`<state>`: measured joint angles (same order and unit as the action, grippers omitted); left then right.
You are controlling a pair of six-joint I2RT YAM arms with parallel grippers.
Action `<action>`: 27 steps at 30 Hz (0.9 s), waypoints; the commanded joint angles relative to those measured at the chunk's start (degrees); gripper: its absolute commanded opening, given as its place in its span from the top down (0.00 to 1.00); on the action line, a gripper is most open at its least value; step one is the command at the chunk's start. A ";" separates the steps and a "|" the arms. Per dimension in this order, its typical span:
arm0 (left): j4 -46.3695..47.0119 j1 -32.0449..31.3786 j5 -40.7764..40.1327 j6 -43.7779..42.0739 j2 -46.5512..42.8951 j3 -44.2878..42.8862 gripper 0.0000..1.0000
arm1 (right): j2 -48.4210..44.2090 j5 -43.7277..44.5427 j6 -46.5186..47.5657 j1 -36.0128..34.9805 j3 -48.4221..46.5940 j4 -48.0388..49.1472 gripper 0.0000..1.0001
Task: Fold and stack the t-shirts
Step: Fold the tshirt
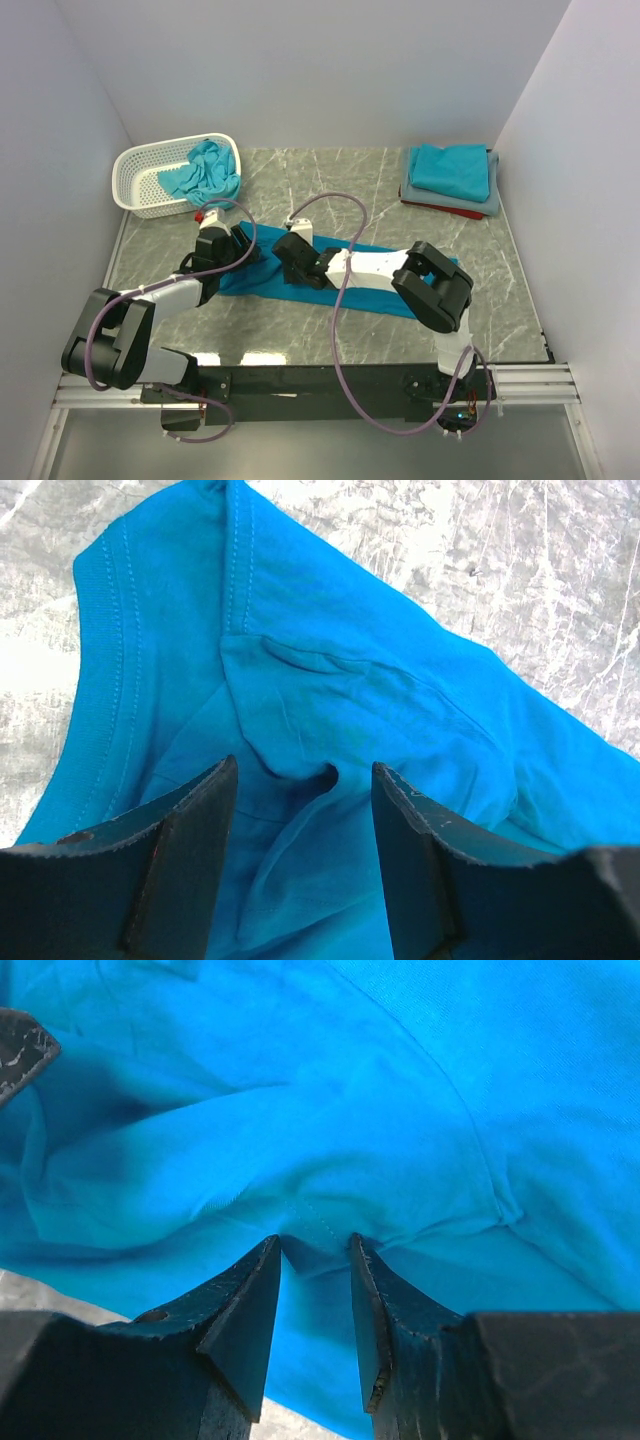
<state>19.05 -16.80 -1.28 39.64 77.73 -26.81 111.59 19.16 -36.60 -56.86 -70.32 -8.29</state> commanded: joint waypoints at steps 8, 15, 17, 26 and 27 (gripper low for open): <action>2.05 0.27 0.84 -1.05 -0.83 -0.35 0.39 | 3.63 1.14 -0.93 -0.44 -4.38 -2.25 0.61; 1.96 0.27 0.67 -0.44 -2.50 0.97 0.40 | -0.75 3.16 -0.23 -0.44 -2.80 -4.01 0.86; 1.61 0.27 -0.39 -0.44 -2.76 1.58 0.41 | -2.77 3.52 0.30 -0.44 -2.19 -4.10 0.92; 2.57 0.19 -0.83 0.61 -4.08 5.44 0.46 | -8.05 1.94 0.57 -0.44 1.85 -4.45 0.99; 2.49 0.19 -0.92 0.79 -4.26 5.71 0.46 | -8.40 1.68 0.48 -0.44 2.55 -4.36 0.99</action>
<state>19.22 -16.69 -1.61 39.90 75.20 -22.24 106.48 20.47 -36.18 -56.86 -69.30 -12.47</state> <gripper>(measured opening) 0.544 0.016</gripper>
